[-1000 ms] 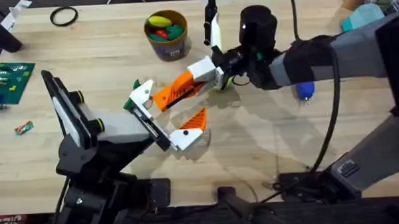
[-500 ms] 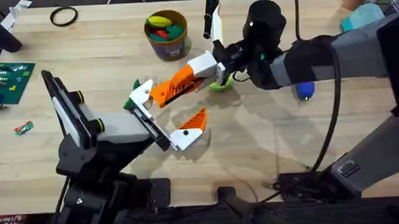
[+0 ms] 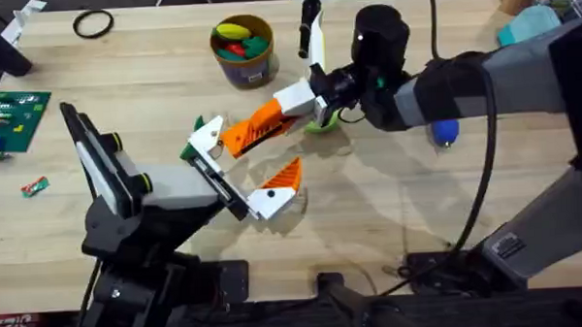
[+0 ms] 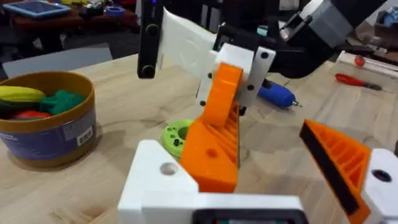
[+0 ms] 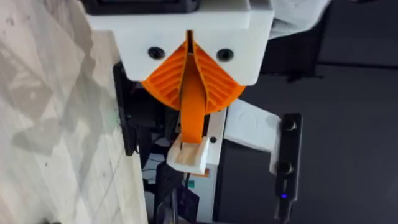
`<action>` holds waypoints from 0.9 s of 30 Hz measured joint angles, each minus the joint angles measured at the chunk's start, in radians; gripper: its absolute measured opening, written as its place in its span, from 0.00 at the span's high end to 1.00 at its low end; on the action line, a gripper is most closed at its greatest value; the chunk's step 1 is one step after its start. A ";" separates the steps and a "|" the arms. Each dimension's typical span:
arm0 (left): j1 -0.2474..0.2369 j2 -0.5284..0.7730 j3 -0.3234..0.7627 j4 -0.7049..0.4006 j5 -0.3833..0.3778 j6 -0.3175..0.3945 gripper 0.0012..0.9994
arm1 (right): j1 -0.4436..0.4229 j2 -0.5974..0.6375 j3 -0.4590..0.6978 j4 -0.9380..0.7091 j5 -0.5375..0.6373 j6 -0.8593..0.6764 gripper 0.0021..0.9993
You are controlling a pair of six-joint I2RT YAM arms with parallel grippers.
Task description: Pick up the gripper from the table and insert it into the empty holder that is missing its gripper. Then pick up a screw, insert it into the mounting hole, and use the screwdriver to tighten it. Finally, clean up the table by picking up the vegetable and placing it into the bucket.
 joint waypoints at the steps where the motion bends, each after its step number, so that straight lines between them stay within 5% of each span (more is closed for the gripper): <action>1: 0.000 0.000 0.000 0.001 0.000 0.002 0.01 | 0.000 0.000 -0.001 0.034 0.000 0.014 0.99; 8: 0.000 0.000 0.001 -0.001 -0.003 0.000 0.01 | 0.000 0.000 -0.002 0.097 0.006 0.093 0.99; 15: 0.000 0.000 0.001 -0.003 -0.003 -0.018 0.01 | 0.003 0.000 -0.001 -0.087 0.029 0.042 0.99; 27: 0.000 0.000 0.001 -0.001 -0.014 -0.011 0.01 | 0.021 0.000 -0.002 -0.006 0.055 0.029 0.99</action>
